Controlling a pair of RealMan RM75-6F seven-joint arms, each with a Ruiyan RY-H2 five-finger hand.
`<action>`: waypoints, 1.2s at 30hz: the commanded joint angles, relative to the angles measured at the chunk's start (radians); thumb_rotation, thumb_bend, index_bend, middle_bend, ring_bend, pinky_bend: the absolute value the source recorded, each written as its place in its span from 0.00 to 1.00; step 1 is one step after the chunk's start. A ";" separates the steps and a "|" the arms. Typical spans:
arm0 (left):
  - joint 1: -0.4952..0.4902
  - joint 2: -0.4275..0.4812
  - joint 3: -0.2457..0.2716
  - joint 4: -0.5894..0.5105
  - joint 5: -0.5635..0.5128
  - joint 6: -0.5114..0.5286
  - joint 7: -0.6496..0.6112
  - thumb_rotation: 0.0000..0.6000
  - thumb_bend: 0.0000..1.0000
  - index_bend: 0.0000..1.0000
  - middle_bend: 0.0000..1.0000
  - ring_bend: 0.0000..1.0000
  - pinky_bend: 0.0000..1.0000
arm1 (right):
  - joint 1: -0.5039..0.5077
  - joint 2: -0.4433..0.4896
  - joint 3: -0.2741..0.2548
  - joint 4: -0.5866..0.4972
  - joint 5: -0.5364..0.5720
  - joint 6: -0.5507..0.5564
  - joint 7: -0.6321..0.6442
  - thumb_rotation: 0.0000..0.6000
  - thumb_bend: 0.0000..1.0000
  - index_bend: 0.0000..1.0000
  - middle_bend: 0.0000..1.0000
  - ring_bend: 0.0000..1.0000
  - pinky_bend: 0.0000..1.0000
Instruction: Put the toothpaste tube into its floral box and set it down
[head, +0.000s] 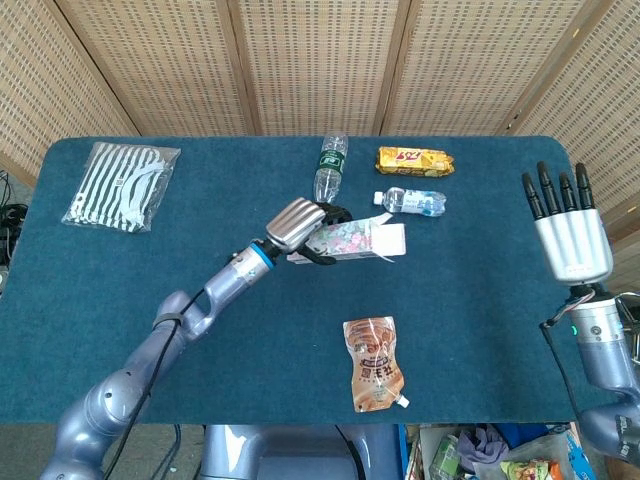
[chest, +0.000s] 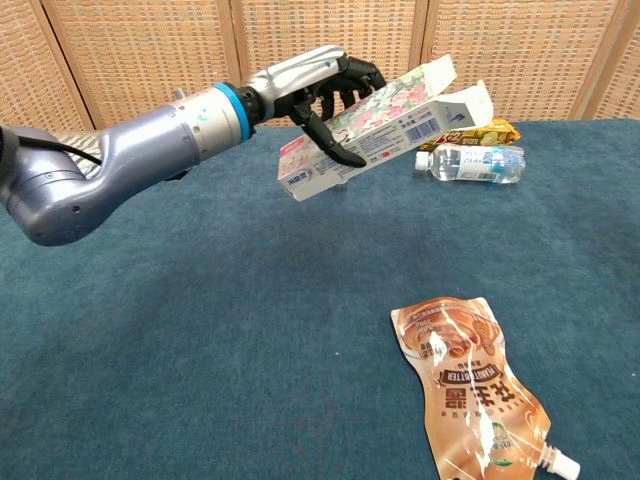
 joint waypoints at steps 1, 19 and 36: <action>0.046 0.039 0.036 -0.031 0.026 0.028 0.014 1.00 0.11 0.51 0.46 0.45 0.60 | -0.024 -0.051 -0.005 0.191 0.018 -0.089 0.258 1.00 0.00 0.00 0.00 0.06 0.00; 0.163 0.136 0.181 -0.117 0.101 -0.072 0.113 1.00 0.11 0.51 0.46 0.45 0.59 | -0.067 -0.111 -0.041 0.279 0.004 -0.175 0.528 1.00 0.00 0.00 0.00 0.00 0.00; 0.135 0.171 0.161 -0.206 0.067 -0.200 0.163 1.00 0.11 0.00 0.00 0.00 0.04 | -0.087 -0.097 -0.027 0.246 0.006 -0.162 0.528 1.00 0.00 0.00 0.00 0.00 0.00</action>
